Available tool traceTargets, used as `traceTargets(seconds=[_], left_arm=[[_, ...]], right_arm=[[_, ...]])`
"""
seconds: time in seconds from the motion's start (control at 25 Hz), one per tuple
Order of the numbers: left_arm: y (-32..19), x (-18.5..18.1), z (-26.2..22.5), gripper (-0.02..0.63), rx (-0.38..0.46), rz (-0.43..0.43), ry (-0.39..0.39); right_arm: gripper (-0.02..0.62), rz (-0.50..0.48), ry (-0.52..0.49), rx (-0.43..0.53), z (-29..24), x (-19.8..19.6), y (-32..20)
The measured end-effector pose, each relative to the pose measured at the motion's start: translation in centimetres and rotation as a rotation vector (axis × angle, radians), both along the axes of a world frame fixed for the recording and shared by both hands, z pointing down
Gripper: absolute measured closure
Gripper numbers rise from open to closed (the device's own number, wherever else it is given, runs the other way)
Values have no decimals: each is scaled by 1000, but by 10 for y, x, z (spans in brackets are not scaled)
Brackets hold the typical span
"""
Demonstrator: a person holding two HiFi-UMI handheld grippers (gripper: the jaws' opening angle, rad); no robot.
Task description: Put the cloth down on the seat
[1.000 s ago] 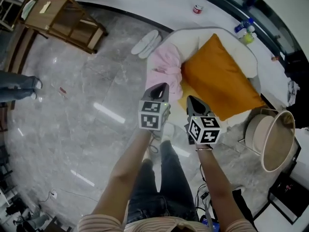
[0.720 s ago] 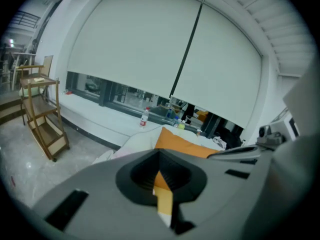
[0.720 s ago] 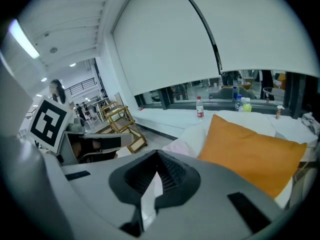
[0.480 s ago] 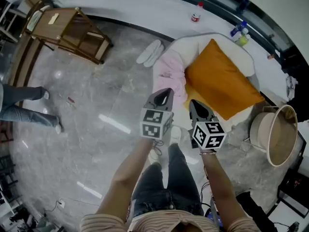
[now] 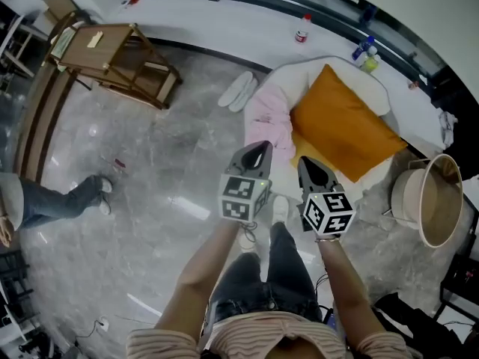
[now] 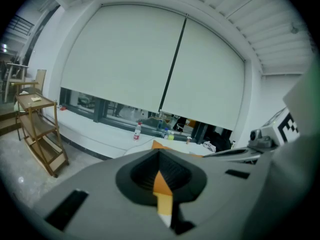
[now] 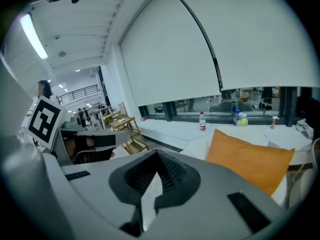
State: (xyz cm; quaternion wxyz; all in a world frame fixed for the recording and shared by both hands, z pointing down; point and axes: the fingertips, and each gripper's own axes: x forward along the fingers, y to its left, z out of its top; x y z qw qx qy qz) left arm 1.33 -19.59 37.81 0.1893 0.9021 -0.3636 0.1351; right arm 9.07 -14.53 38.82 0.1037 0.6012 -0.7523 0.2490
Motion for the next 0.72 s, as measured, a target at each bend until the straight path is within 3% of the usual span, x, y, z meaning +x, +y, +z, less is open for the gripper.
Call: traceTargets(seconds=[0.72], left_arm=[[75, -38, -66, 594, 106, 64, 45]], right_arm=[[588, 11, 1, 130, -75, -47, 67]])
